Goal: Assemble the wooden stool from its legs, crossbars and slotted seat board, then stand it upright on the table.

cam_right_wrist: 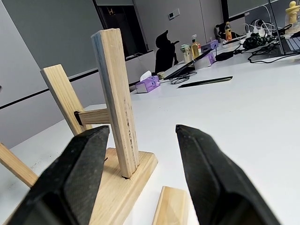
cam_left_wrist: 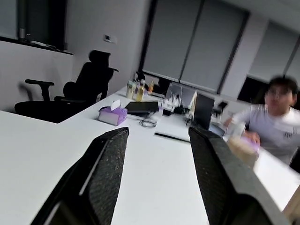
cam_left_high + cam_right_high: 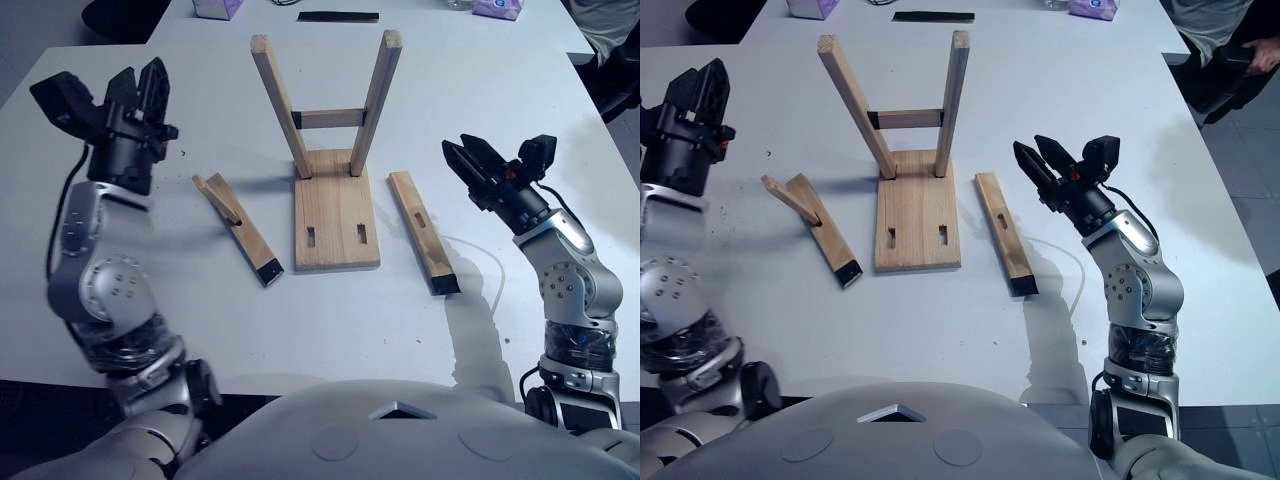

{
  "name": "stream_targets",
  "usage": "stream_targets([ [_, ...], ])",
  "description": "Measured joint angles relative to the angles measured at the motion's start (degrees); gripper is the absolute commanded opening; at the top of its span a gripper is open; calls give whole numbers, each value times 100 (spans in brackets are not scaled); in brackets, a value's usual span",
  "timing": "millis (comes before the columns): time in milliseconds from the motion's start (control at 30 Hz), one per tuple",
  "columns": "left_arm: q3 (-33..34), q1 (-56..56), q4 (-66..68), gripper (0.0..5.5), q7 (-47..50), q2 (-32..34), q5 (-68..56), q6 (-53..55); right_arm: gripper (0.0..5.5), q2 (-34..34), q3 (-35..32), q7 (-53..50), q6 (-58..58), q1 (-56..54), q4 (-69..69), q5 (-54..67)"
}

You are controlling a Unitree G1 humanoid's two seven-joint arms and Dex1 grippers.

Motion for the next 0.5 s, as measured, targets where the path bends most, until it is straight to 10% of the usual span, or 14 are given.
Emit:
stream_targets([
  [500, -231, 93, -44, 237, 633, -156, 187, 216, 262, 100, 46, -117, 33, -21, -128, 10],
])
